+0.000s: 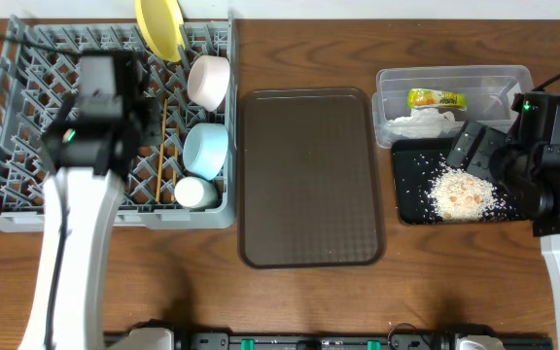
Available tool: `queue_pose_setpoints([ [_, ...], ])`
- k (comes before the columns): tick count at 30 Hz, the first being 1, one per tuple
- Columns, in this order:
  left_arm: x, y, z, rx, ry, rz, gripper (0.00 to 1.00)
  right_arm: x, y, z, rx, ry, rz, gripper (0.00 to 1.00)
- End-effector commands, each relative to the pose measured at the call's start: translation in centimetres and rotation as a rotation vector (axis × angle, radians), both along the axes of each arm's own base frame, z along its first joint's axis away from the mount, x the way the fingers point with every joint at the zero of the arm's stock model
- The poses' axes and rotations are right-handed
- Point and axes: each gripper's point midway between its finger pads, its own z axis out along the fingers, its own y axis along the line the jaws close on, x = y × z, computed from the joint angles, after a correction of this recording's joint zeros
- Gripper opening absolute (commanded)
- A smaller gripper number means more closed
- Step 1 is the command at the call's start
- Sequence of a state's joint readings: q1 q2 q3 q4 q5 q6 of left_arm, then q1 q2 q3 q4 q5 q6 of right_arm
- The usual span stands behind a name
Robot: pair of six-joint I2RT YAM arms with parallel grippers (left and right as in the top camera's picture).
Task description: Sort waste into correct bins and load items into the dishwasher
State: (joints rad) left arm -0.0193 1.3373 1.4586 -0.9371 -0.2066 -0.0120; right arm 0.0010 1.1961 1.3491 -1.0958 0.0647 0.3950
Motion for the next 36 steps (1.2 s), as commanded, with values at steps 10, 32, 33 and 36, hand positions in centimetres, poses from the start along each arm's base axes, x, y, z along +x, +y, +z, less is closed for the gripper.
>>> queue_pose_setpoints([
  [10, -5.0, -0.2, 3.0, -0.094, -0.066, 0.089, 0.85, 0.1, -0.5, 0.3, -0.006, -0.008, -0.024, 0.99],
  [32, -4.9, -0.2, 2.8, -0.094, -0.059, 0.089, 0.92, 0.1, -0.5, 0.3, -0.006, -0.008, -0.024, 0.99],
  [33, -4.9, -0.2, 2.8, -0.094, -0.059, 0.09, 0.95, 0.0, -0.6, 0.4, -0.01, -0.01, -0.023, 0.99],
  [36, -4.9, -0.2, 2.8, -0.094, -0.059, 0.09, 0.95, 0.2, -2.4, 1.1, -0.11, -0.038, -0.068, 0.99],
])
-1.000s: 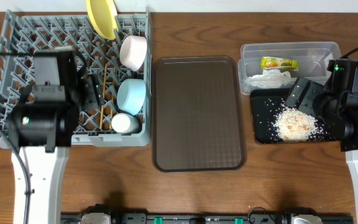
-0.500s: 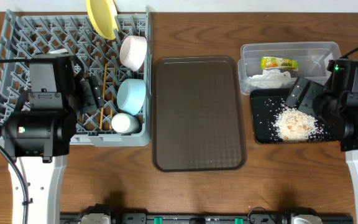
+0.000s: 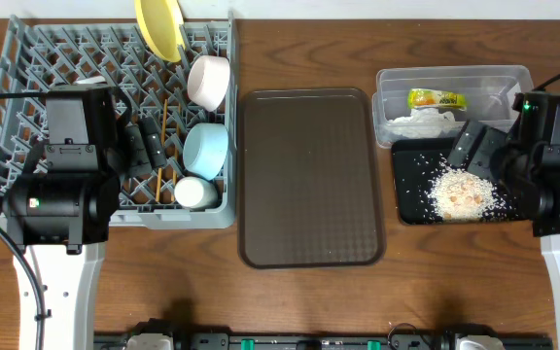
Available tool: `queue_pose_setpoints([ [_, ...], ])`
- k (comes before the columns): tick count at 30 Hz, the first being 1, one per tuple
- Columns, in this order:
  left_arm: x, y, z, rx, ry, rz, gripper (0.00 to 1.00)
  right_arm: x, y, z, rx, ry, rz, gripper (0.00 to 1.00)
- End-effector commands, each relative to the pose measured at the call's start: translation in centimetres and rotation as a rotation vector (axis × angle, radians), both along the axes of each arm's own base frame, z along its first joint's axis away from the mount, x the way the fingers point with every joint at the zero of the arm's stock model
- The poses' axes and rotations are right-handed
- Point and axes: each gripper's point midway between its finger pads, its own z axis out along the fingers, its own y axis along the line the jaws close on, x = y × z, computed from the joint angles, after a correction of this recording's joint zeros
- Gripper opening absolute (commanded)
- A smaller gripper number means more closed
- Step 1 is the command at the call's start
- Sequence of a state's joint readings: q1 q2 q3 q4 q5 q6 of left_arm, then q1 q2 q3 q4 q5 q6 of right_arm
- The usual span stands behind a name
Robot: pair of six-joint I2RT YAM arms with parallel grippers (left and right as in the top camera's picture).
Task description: Sort waste into correct bins and load items into the dishwasher
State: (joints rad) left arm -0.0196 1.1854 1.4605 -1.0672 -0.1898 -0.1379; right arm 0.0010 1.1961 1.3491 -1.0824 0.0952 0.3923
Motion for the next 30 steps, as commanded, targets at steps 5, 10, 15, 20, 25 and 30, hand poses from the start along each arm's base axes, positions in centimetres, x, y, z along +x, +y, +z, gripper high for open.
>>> queue_pose_setpoints([
  [5, 0.1, 0.0, 0.2, -0.003, -0.005, 0.006, 0.95, 0.5, -1.9, 1.7, -0.103, -0.189, -0.042, 0.99],
  [10, 0.1, 0.0, 0.2, -0.003, -0.005, 0.006, 0.95, 0.1, -1.4, 0.6, -0.102, -0.408, -0.012, 0.99],
  [15, 0.1, 0.0, 0.2, -0.003, -0.005, 0.006, 0.95, -1.6, -1.2, -2.4, -0.108, -0.559, -0.003, 0.99],
  [20, 0.1, 0.0, 0.2, -0.003, -0.005, 0.006, 0.96, -3.1, -0.5, -6.0, -0.087, -0.659, 0.024, 0.99],
  [25, 0.1, 0.0, 0.2, -0.003, -0.005, 0.006, 0.96, -4.1, -0.1, -8.8, -0.079, -0.738, 0.04, 0.99],
  [30, 0.1, 0.0, 0.2, -0.003, -0.005, 0.006, 0.96, -4.8, 0.0, -10.5, -0.075, -0.793, 0.038, 0.99],
])
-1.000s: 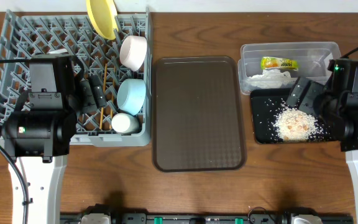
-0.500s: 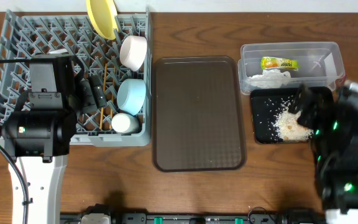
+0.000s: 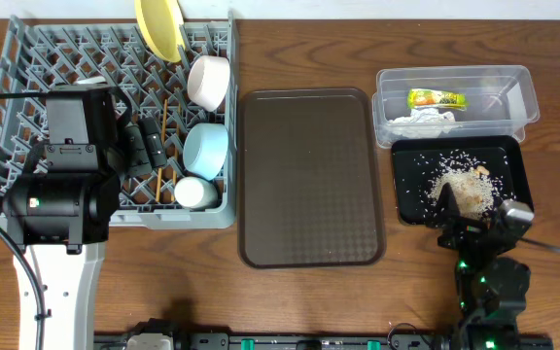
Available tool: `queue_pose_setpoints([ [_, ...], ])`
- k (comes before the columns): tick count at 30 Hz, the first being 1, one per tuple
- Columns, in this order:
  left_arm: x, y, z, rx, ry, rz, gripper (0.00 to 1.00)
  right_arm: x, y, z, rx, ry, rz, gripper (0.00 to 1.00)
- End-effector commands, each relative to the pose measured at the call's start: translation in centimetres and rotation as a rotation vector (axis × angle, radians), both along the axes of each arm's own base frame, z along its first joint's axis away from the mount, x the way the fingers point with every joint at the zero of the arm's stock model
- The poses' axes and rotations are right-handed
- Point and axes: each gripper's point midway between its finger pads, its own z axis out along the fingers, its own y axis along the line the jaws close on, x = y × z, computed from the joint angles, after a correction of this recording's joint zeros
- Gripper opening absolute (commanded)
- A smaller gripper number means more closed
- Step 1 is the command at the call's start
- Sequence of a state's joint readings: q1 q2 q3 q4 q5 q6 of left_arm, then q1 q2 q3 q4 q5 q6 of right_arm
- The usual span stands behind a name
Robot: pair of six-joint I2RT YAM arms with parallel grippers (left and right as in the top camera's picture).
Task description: Sort waste into correct bins and load items into the dishwasher
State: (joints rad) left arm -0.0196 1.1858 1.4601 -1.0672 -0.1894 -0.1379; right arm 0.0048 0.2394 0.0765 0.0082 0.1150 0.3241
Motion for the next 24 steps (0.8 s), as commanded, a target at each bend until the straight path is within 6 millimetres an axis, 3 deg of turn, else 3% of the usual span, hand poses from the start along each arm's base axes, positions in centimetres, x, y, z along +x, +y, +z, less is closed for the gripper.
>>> queue_pose_setpoints([
  [1, 0.1, 0.0, 0.2, -0.003, -0.006, 0.006, 0.96, -0.3, 0.2, -0.5, -0.012, -0.031, 0.014, 0.99],
  [10, 0.1, 0.0, 0.2, -0.003, -0.006, 0.006, 0.96, -0.7, 1.2, -0.7, -0.012, -0.051, 0.057, 0.99],
  [15, 0.1, 0.0, 0.2, -0.003, -0.006, 0.006, 0.96, -1.1, 3.7, -0.1, -0.132, -0.078, 0.207, 0.99],
  [24, 0.1, 0.0, 0.2, -0.003, -0.006, 0.006, 0.96, -1.2, 4.1, -0.1, -0.164, -0.077, 0.224, 0.99],
])
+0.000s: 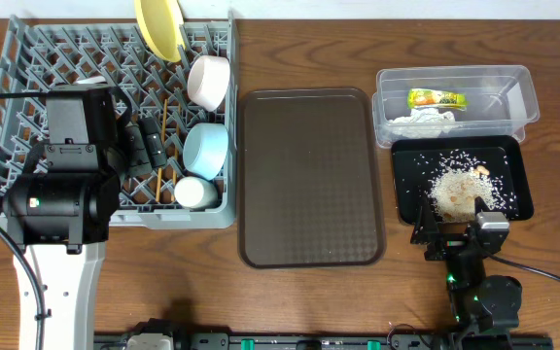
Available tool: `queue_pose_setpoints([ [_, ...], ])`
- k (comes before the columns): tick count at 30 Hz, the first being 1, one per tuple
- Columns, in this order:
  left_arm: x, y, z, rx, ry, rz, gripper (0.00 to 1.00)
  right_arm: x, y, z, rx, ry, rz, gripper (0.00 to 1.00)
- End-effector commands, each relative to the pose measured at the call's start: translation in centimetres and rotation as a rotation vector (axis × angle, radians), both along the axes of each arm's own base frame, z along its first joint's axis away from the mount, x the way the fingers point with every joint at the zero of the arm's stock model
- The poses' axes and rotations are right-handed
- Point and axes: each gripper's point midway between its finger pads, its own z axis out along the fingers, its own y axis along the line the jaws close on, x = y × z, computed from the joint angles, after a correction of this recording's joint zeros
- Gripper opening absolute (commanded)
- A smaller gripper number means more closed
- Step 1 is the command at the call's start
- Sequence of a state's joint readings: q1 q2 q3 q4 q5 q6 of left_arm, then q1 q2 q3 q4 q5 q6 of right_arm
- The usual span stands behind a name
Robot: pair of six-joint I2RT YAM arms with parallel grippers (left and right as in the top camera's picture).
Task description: Sort waste into correct bins and load items into the dishwasher
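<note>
The grey dish rack (27, 58) at the left holds a yellow plate (158, 27), a white cup (209, 81), a light blue cup (205, 150), a small white cup (194, 192) and thin wooden sticks. My left gripper (144, 148) hovers over the rack beside the blue cup, its dark fingers slightly apart and holding nothing. A clear bin (523, 97) contains a green-yellow wrapper (436, 98) and crumpled tissue. The black bin (513, 160) holds spilled rice (458, 191). My right gripper (452, 226) is at that bin's near edge, and its jaws are not readable.
A bare brown serving tray (309, 175) lies between the rack and the bins. The left arm's body covers the rack's near left part. The right arm's base sits at the table's front edge, below the black bin.
My right arm has shifted a little to the left and towards the table's front edge, uncovering more of the rice. The left arm and the rack's contents are unchanged.
At first my left arm reached across the rack and my right arm hung over the black bin from the right. The left arm then settled over the rack's near left. The right arm left the bins and now sits folded low at the front.
</note>
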State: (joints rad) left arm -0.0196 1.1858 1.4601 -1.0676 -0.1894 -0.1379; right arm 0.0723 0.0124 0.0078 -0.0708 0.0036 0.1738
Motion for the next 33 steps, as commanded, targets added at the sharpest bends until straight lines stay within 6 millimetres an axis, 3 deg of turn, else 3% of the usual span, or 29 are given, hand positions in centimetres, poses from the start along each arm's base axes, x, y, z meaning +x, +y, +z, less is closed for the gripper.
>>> queue_pose_setpoints([
  [1, 0.07, 0.05, 0.25, -0.003, -0.006, 0.006, 0.96, -0.07, 0.51, -0.07, -0.032, -0.003, 0.028, 0.99],
  [33, -0.07, 0.13, -0.06, 0.0, 0.001, 0.009, 0.96, -0.07, 0.51, -0.06, -0.032, -0.003, 0.028, 0.99],
])
